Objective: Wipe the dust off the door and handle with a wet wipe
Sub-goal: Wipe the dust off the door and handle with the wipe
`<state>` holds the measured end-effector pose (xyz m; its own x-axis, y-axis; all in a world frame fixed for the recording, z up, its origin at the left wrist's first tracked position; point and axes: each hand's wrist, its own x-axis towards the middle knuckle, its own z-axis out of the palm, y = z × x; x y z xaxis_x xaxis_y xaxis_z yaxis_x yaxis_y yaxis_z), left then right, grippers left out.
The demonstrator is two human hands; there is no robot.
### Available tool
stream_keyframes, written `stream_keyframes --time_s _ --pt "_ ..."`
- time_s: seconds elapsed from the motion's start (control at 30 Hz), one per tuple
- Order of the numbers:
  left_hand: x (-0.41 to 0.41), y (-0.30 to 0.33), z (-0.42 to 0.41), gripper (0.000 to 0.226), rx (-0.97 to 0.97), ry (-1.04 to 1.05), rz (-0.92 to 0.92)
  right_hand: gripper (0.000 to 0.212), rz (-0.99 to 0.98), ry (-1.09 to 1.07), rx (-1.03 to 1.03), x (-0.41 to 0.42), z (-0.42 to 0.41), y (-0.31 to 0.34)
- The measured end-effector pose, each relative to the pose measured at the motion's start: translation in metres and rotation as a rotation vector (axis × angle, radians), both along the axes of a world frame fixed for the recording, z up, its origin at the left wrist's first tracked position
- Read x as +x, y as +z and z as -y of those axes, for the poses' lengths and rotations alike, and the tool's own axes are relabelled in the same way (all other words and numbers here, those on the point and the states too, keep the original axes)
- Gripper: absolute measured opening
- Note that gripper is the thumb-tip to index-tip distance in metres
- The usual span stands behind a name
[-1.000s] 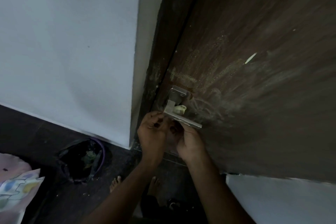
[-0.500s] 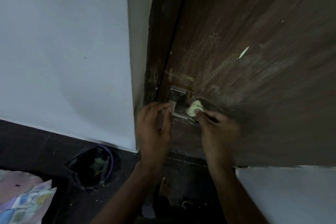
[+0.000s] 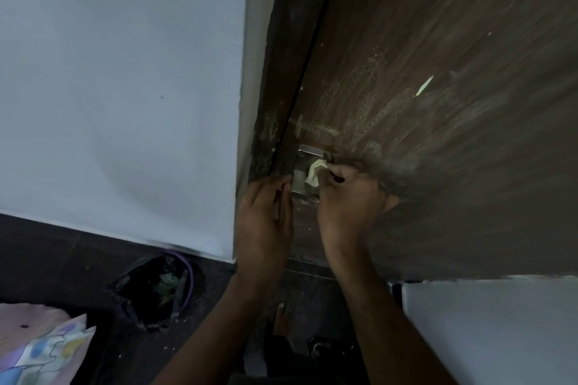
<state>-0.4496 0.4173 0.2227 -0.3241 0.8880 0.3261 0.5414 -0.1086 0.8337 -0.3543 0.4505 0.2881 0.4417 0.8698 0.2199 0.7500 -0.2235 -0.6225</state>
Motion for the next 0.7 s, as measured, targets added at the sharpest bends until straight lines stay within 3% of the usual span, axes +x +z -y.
stream_keyframes --time_s 0.2,0.5,0.7 --pt "-0.002 0.005 -0.002 0.024 -0.004 -0.027 0.029 0.015 0.097 0.012 -0.255 -0.005 -0.006 0.006" --pt "-0.003 0.012 0.000 0.026 0.023 -0.030 0.063 0.016 0.179 0.132 0.373 -0.007 0.006 0.005" --pt "-0.004 0.014 0.000 0.031 0.014 -0.018 0.136 0.022 0.332 0.321 0.483 -0.017 0.002 -0.014"
